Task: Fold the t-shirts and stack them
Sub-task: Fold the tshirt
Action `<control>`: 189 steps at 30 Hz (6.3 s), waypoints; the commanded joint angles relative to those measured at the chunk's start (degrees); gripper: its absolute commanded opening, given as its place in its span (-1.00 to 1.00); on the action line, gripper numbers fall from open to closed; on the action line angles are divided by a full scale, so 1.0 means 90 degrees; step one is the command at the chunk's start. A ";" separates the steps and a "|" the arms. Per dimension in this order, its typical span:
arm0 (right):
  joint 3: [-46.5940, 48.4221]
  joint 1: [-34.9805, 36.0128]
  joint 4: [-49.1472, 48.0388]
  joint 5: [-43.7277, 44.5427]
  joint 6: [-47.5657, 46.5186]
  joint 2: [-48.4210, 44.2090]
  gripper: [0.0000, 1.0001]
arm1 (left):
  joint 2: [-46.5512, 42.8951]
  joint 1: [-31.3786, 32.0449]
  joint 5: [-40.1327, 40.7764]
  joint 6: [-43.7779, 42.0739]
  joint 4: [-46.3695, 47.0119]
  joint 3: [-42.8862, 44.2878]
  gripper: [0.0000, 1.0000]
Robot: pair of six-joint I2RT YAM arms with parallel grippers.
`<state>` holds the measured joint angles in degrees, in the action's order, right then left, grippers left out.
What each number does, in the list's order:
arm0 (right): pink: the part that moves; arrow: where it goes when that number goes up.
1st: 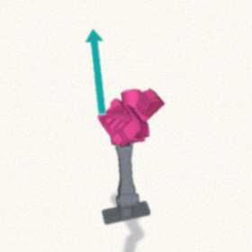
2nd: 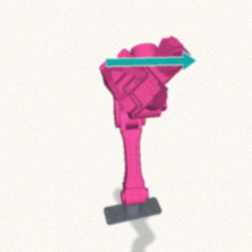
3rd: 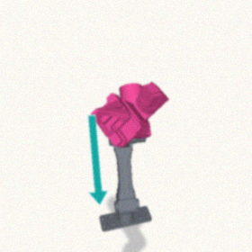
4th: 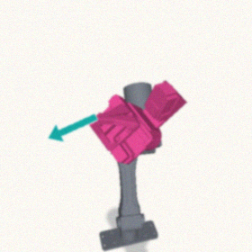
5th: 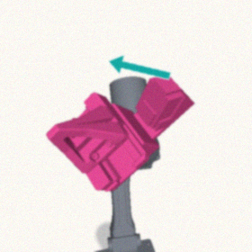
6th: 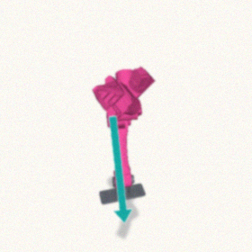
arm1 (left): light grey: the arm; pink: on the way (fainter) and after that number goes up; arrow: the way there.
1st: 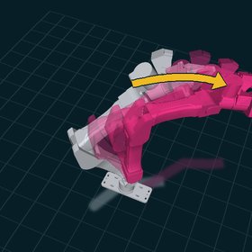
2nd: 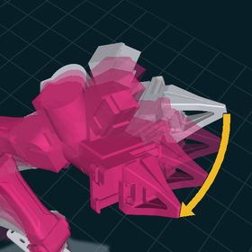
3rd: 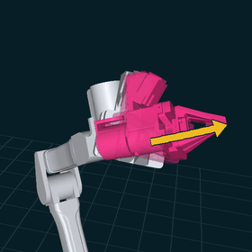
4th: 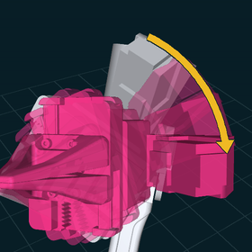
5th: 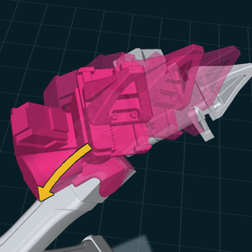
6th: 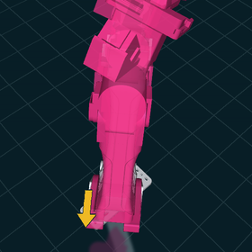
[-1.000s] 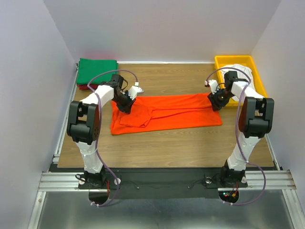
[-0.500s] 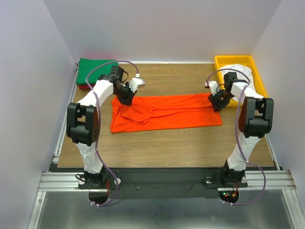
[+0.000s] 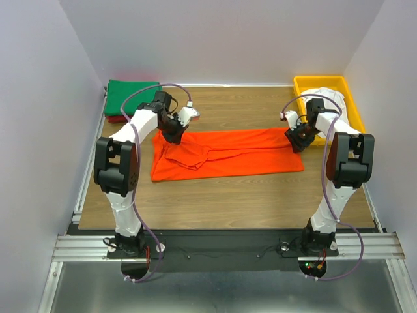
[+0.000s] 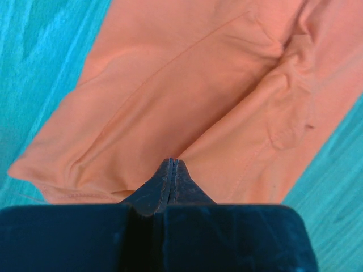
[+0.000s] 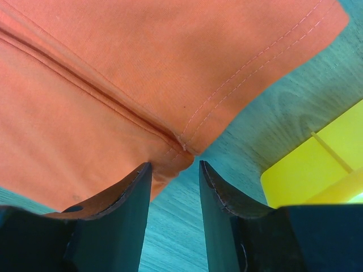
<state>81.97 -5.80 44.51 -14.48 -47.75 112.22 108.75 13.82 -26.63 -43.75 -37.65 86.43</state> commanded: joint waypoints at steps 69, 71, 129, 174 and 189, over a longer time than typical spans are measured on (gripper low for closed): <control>-0.0173 0.4815 -0.4643 -0.2854 0.8577 0.0929 -0.22 | -0.0589 -0.1058 -0.0683 0.2234 0.1176 -0.1870 -0.24; -0.0173 0.4824 -0.4662 -0.2864 0.8577 0.0871 -0.27 | -0.0638 -0.1058 -0.0732 0.2234 0.1127 -0.1762 -0.31; 0.0003 0.6592 -0.3998 0.1218 0.0559 0.0539 0.20 | -0.1673 -0.1985 -0.1787 0.1931 0.0804 -0.2875 -0.21; 0.0472 0.6592 -0.3872 0.0535 0.0784 0.0821 0.14 | -0.0872 -0.1751 -0.0517 0.1853 0.0462 -0.2846 -0.67; 0.0706 0.6514 -0.3881 0.1101 0.0471 0.0948 -0.35 | -0.0804 -0.1751 -0.0488 0.1814 0.0453 -0.2846 -0.71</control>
<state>85.45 52.97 11.11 -5.96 -42.44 120.29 100.88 -2.20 -31.66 -26.92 -32.60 60.60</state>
